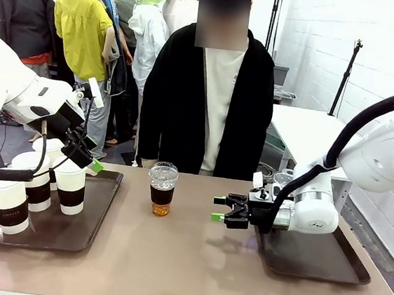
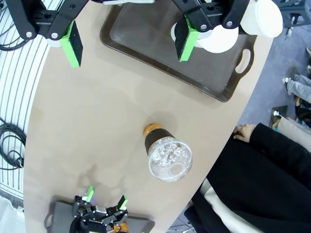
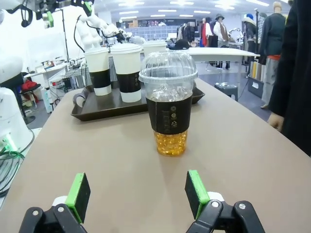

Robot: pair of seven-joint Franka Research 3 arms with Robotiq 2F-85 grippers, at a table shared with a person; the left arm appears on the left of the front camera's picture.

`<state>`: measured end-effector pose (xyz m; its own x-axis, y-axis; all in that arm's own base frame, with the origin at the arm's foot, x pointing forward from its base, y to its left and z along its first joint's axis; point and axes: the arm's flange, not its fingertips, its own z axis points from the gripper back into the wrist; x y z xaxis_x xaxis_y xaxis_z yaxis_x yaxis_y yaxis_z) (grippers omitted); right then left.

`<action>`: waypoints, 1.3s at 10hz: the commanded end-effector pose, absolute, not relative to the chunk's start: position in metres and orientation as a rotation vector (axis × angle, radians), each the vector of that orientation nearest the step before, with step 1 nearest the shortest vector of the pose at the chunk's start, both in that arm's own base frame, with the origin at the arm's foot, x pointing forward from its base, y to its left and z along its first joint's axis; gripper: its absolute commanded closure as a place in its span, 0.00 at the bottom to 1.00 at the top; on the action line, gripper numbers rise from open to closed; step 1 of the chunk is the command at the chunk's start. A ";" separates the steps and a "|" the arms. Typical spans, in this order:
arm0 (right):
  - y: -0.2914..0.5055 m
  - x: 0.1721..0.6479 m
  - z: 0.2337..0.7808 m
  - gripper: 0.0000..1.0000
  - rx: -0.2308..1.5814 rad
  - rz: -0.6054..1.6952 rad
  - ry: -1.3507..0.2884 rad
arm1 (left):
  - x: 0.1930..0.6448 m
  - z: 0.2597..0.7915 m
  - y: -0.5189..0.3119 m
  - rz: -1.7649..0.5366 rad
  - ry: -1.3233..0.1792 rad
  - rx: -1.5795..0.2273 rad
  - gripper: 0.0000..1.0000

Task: Distribute the coffee onto the tray.
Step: Pick up another iced Americano from the middle of the table and place it on the right Handle tray.

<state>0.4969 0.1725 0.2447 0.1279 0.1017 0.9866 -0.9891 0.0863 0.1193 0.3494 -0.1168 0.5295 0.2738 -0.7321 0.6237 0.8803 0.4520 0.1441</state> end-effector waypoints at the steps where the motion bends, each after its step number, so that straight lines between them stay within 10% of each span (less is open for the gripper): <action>1: 0.190 0.515 0.245 0.00 1.123 1.080 -1.077 | 0.351 0.528 -0.114 -1.116 -0.691 -0.269 0.00; 13: 0.221 0.550 0.251 0.00 1.141 1.146 -1.064 | 0.351 0.528 -0.114 -1.116 -0.691 -0.269 0.00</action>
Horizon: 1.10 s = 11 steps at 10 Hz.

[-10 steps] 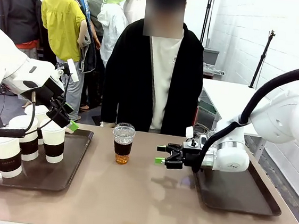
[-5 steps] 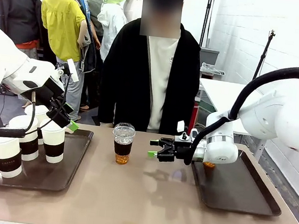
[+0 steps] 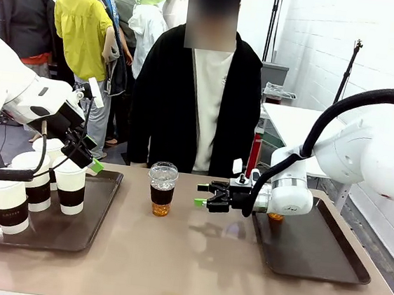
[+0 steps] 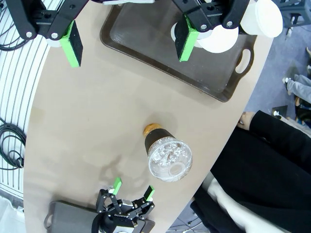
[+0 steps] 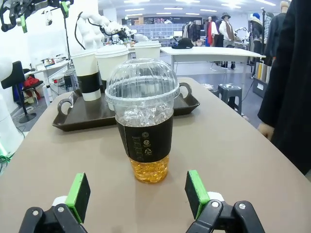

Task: Distribute the coffee onto the tray.
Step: Pick up another iced Americano from the middle of the table and place it on the right Handle tray.

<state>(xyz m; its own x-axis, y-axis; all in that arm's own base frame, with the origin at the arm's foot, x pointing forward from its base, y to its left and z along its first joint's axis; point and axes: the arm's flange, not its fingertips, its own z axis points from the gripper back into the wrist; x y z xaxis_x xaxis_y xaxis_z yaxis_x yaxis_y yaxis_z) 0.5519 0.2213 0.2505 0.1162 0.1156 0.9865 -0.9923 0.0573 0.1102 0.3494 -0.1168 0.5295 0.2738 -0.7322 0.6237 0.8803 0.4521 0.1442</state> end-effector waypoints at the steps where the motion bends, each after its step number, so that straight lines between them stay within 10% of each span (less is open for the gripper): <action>1: 0.221 0.550 0.251 0.00 1.141 1.146 -1.064 | 0.351 0.528 -0.114 -1.116 -0.691 -0.269 0.00; 11: 0.277 0.552 0.241 0.00 1.155 1.194 -1.061 | 0.351 0.528 -0.114 -1.116 -0.691 -0.269 0.00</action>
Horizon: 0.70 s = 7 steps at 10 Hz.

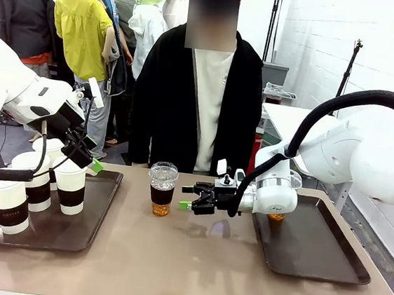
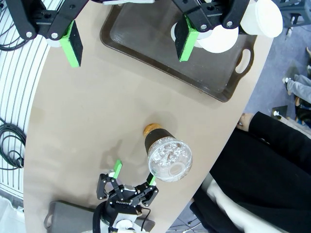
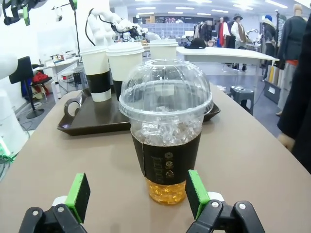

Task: Distribute the coffee onto the tray.
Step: Pick up another iced Americano from the middle of the table and place it on the right Handle tray.

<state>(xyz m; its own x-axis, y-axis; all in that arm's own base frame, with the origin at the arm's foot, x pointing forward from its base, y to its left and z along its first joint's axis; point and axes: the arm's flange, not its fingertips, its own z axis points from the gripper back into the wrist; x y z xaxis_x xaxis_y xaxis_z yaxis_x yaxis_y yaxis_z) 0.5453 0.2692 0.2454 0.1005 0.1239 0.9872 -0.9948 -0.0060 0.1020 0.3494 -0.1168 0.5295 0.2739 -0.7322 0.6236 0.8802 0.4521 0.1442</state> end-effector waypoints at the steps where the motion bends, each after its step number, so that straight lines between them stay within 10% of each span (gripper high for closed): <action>1: 0.282 0.553 0.240 0.00 1.159 1.192 -1.064 | 0.351 0.528 -0.114 -1.116 -0.691 -0.269 0.00; 7: 0.304 0.558 0.234 0.00 1.165 1.189 -1.113 | 0.351 0.528 -0.114 -1.116 -0.691 -0.269 0.00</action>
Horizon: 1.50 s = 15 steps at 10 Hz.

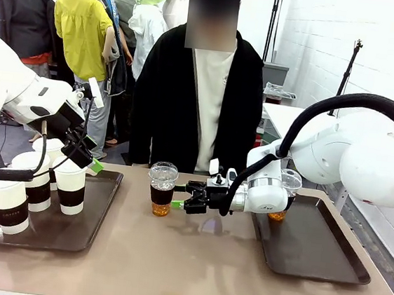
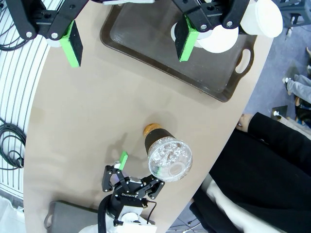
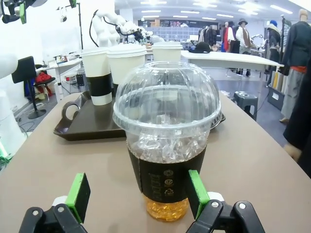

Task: Distribute the coffee onto the tray.
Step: Pick up another iced Americano from the middle of the table and place it on the right Handle tray.

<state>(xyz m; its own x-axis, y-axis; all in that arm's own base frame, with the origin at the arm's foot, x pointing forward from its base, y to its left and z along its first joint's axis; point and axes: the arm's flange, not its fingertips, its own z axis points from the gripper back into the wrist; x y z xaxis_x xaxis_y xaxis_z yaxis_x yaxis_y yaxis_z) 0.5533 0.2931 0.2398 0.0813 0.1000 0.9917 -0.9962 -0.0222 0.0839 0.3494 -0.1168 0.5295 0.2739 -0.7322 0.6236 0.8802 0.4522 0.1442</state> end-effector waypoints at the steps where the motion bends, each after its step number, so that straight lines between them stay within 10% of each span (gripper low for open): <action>1: 0.306 0.559 0.233 0.00 1.168 1.182 -1.121 | 0.351 0.528 -0.114 -1.116 -0.691 -0.269 0.00; 15: 0.343 0.581 0.225 0.00 1.168 1.141 -1.109 | 0.351 0.528 -0.114 -1.116 -0.691 -0.269 0.00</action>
